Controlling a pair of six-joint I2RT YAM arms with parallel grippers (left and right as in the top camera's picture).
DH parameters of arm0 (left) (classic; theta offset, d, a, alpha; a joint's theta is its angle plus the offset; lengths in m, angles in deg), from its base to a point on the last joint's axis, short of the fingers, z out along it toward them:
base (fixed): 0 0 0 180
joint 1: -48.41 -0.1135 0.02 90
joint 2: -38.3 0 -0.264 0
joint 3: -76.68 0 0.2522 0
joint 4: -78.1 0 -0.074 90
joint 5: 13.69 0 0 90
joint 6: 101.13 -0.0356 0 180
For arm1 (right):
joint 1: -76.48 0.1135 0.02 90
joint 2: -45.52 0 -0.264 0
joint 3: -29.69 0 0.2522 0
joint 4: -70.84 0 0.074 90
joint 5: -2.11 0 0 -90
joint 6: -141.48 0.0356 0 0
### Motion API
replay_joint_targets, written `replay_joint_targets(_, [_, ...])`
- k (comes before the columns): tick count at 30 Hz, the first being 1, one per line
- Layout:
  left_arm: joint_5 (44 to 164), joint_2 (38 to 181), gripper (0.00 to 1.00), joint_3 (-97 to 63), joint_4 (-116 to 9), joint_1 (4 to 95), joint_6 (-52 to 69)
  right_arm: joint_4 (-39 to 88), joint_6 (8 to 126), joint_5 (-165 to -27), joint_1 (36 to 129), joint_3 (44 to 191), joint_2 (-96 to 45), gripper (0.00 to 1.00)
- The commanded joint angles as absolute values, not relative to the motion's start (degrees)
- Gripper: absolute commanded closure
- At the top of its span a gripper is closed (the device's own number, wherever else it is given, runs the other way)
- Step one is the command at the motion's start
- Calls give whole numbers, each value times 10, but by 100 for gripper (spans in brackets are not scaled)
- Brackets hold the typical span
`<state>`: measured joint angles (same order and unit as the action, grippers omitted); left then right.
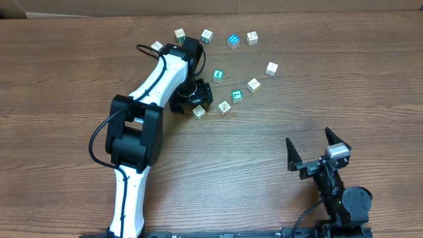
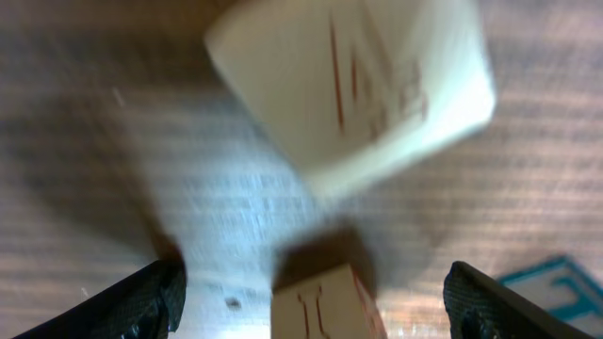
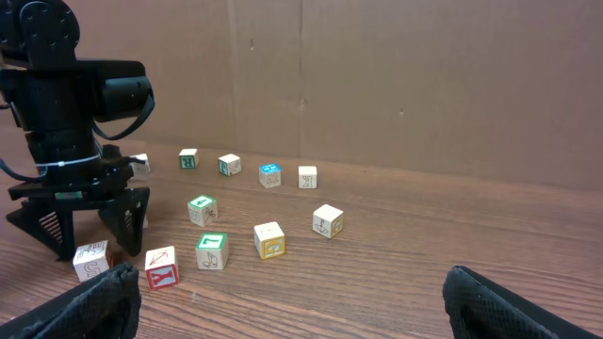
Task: Form a horizontal line
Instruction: 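Close the left gripper on the white I block and lift it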
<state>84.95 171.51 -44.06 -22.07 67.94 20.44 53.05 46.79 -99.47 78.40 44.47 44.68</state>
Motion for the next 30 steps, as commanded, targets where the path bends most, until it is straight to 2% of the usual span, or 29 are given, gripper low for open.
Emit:
replay_joint_targets(1, [869, 1720, 16, -446, -210, 691, 217, 533, 469, -989, 783, 439, 454, 0])
replay_joint_targets(9, [822, 1720, 33, -446, -195, 703, 217, 533, 469, -989, 783, 439, 454, 0])
replay_joint_targets(12, [807, 1720, 43, -446, -196, 703, 217, 533, 469, -989, 783, 439, 454, 0])
replay_joint_targets(17, [780, 1720, 50, -446, -196, 703, 217, 533, 469, -989, 783, 439, 454, 0])
replay_joint_targets(20, [778, 1720, 59, -446, -196, 703, 217, 533, 469, -989, 783, 439, 454, 0])
replay_joint_targets(26, [778, 1720, 64, -446, -187, 703, 210, 533, 469, -989, 783, 439, 454, 0])
replay_joint_targets(30, [780, 1720, 66, -446, -175, 703, 161, 533, 469, -989, 783, 439, 454, 0])
